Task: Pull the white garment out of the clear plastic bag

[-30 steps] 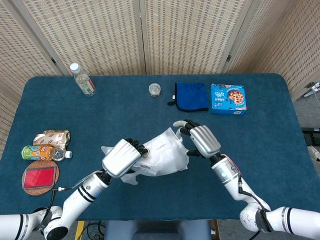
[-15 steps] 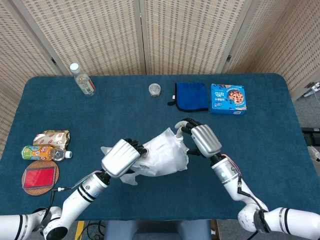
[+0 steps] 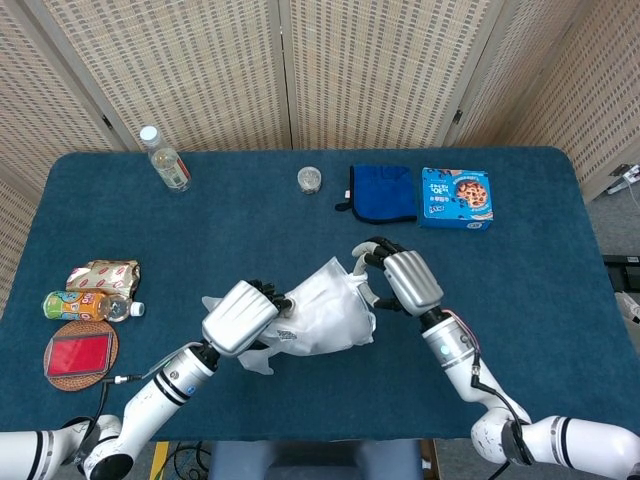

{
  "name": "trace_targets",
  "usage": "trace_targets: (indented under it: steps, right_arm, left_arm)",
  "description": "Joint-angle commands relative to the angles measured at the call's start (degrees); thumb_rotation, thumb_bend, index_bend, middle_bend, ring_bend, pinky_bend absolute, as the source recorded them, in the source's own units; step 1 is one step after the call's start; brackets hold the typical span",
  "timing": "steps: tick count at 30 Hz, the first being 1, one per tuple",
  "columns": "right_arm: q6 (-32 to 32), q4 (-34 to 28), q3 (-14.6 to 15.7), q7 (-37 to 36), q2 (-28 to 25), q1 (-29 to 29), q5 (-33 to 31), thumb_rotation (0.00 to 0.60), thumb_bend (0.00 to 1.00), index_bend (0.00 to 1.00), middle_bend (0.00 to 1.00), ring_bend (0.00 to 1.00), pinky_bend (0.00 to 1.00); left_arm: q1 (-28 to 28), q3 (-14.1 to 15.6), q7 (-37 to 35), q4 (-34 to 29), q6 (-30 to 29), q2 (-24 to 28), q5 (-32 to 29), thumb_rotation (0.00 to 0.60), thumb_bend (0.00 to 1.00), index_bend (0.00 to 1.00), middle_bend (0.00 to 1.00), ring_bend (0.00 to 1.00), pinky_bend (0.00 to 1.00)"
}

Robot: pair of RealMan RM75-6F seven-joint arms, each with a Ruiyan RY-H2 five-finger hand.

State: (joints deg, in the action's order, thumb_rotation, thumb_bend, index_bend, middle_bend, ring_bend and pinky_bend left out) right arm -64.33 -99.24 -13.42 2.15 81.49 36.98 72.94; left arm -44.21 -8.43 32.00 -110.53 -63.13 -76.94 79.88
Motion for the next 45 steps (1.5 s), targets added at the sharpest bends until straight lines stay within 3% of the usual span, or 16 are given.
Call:
trace_targets:
  steps: [1, 8, 17, 26, 33, 45]
  right_arm:
    - [0.2, 0.3, 0.1, 0.1, 0.2, 0.1, -0.1, 0.6, 0.59, 0.86, 0.3, 0.18, 0.34]
    - [1.0, 1.3, 0.4, 0.7, 1.0, 0.3, -0.6, 0.6, 0.59, 0.86, 0.3, 0.18, 0.34]
    - [2.3, 3.4, 1.2, 1.3, 2.3, 0.4, -1.7, 0.6, 0.6, 0.87, 0.3, 0.18, 0.34]
    - [3.5, 5.6, 1.8, 0.7, 3.5, 0.3, -2.2, 0.6, 0.61, 0.87, 0.3, 0.18, 0.34]
    - [5.0, 7.4, 1.5, 0.4, 3.7, 0.9, -2.7, 0.6, 0.61, 0.87, 0.3, 0.18, 0.34]
    - [8.0, 12.3, 0.4, 0.7, 4.4, 2.8, -4.1, 0.6, 0.61, 0.87, 0.3, 0.18, 0.34]
  left_arm:
    - [0.0, 0.4, 0.8, 0.0, 0.5, 0.0, -0.7, 0.6, 0.29, 0.39, 0.63, 0.52, 0.63]
    - [-0.2, 0.9, 2.9, 0.1, 1.6, -0.7, -3.3, 0.6, 0.28, 0.33, 0.59, 0.5, 0.63]
    - [-0.5, 1.9, 5.8, 0.4, 2.9, -1.8, -7.3, 0.6, 0.19, 0.28, 0.49, 0.44, 0.58]
    - [-0.6, 3.1, 11.1, 0.0, 2.3, -2.9, -11.1, 0.6, 0.11, 0.22, 0.38, 0.37, 0.54]
    - [-0.2, 3.9, 14.5, -1.6, 0.9, -2.4, -14.6, 0.6, 0.09, 0.19, 0.34, 0.34, 0.53]
    - [3.2, 7.2, 10.4, 0.9, -2.8, -1.5, -7.5, 0.6, 0.09, 0.21, 0.31, 0.34, 0.53]
